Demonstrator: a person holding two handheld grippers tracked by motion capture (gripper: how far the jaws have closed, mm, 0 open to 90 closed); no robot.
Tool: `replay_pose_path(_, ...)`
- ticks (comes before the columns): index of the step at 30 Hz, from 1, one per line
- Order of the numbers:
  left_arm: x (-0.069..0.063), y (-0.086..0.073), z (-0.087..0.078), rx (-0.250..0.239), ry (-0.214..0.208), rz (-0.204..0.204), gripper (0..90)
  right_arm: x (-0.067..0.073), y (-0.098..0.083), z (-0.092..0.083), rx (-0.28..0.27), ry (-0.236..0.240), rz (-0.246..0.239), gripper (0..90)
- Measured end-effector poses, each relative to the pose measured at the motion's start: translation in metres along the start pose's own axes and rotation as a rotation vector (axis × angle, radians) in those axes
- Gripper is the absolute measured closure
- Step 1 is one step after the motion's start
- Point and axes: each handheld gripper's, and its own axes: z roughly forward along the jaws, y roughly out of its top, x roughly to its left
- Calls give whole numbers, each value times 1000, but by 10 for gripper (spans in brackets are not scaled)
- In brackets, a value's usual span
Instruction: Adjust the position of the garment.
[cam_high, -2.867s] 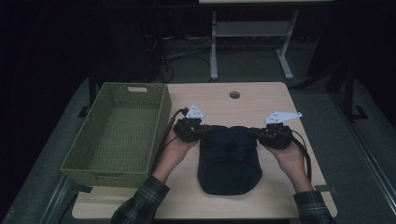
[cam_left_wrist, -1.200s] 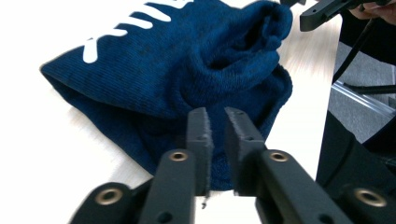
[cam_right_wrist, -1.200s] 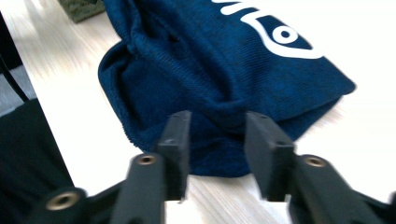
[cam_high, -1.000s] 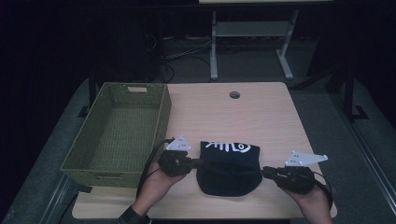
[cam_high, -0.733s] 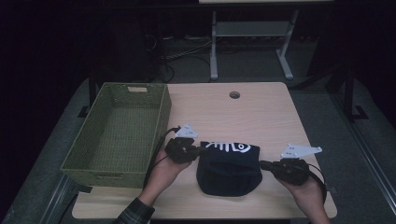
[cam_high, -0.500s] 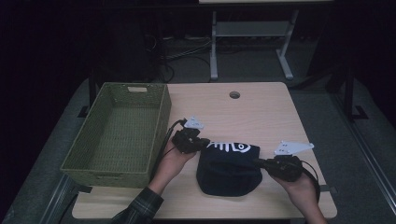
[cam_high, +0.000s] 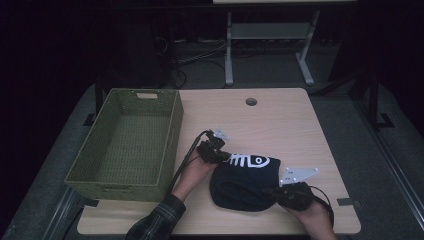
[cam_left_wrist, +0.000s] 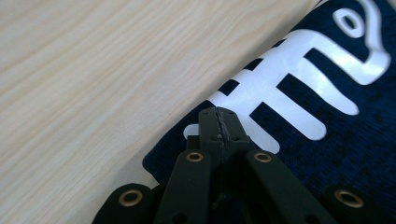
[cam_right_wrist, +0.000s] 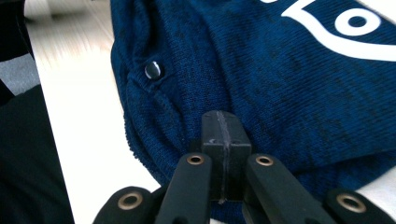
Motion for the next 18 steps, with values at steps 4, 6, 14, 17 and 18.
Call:
replay_pose_path(4, 1, 2, 10, 4, -19, 1, 900, 7, -1, 9, 17, 17, -11, 900)
replay_pose_path(6, 3, 5, 13, 18, -27, 24, 900, 12, -1, 16, 35, 29, -21, 900)
replay_pose_path(14, 2, 14, 23, 5, -33, 45, 900, 32, 6, 32, 50, 45, -84, 900)
replay_pose_path(17, 1, 15, 17, -6, -27, 42, 900, 33, 7, 33, 49, 46, -88, 900)
replay_pose_path(18, -1, 14, 13, -18, -25, 29, 900, 32, 8, 31, 45, 49, -83, 900)
